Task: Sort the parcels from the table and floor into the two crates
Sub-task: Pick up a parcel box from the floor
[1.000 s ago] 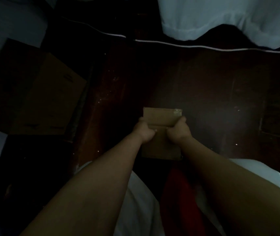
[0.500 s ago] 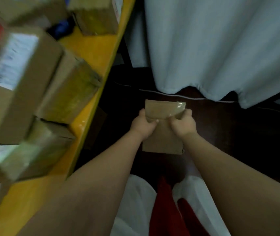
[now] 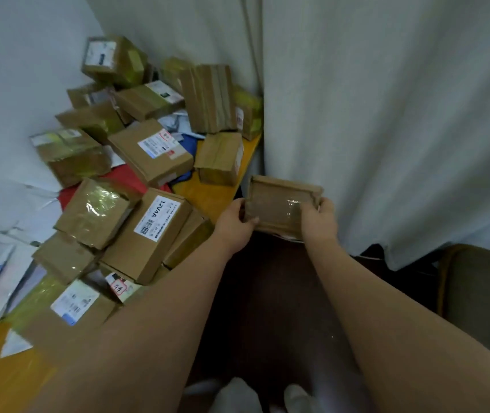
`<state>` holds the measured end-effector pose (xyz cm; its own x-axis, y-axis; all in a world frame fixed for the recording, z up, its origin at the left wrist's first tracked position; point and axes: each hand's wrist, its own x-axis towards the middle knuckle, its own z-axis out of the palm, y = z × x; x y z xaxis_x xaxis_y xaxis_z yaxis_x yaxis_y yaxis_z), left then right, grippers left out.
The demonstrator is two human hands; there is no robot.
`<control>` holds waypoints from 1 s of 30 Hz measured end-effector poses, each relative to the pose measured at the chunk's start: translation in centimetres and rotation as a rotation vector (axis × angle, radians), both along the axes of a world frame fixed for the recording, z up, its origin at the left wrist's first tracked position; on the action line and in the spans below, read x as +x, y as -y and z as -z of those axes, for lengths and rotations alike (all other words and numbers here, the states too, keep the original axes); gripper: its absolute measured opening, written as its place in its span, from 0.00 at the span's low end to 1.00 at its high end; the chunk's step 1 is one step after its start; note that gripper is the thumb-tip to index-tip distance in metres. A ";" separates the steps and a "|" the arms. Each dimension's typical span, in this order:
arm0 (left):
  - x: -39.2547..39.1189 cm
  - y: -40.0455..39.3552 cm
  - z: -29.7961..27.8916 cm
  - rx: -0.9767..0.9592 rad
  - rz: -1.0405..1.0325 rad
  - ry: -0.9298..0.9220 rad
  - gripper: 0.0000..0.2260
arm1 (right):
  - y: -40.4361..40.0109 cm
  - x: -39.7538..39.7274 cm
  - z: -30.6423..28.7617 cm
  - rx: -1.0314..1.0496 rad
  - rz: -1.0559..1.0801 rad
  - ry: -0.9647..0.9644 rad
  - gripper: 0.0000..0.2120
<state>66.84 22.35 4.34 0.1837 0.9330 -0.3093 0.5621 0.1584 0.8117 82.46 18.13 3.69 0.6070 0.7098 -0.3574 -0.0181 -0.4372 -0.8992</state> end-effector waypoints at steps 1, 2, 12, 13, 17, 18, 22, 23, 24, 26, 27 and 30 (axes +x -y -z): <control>-0.1 0.2 -0.9 0.048 0.015 -0.007 0.23 | 0.0 0.0 -1.0 0.038 0.029 -0.059 0.19; -0.1 0.5 -1.7 0.081 0.017 -0.014 0.24 | -0.1 0.1 -1.9 0.053 0.067 -0.127 0.22; 0.6 3.8 -8.7 0.058 -0.249 0.210 0.27 | 1.0 0.6 -6.1 0.146 0.043 -0.323 0.10; 0.5 4.0 -9.2 0.063 -0.256 0.220 0.25 | 1.2 0.4 -6.4 0.174 0.026 -0.343 0.10; -0.3 5.3 -10.4 0.092 -0.232 0.270 0.21 | 1.8 -0.2 -7.2 0.255 -0.062 -0.336 0.15; -0.5 5.6 -10.6 0.107 -0.235 0.289 0.19 | 1.9 -0.4 -7.5 0.268 -0.085 -0.309 0.16; -2.0 6.9 -11.0 0.132 -0.311 0.353 0.18 | 2.4 -1.7 -8.6 0.319 -0.155 -0.291 0.15; -2.5 7.3 -11.0 0.135 -0.334 0.369 0.18 | 2.5 -2.2 -8.8 0.325 -0.174 -0.310 0.15; -3.1 7.7 -11.0 0.143 -0.354 0.379 0.17 | 2.7 -2.7 -9.0 0.324 -0.191 -0.328 0.15; -4.6 8.5 -10.9 0.157 -0.393 0.386 0.15 | 3.0 -4.0 -9.2 0.315 -0.228 -0.345 0.13; -5.5 9.1 -10.8 0.158 -0.414 0.398 0.14 | 3.2 -4.7 -9.2 0.315 -0.245 -0.342 0.12; -8.3 10.8 -10.5 0.164 -0.493 0.460 0.14 | 3.8 -7.3 -9.5 0.354 -0.290 -0.337 0.09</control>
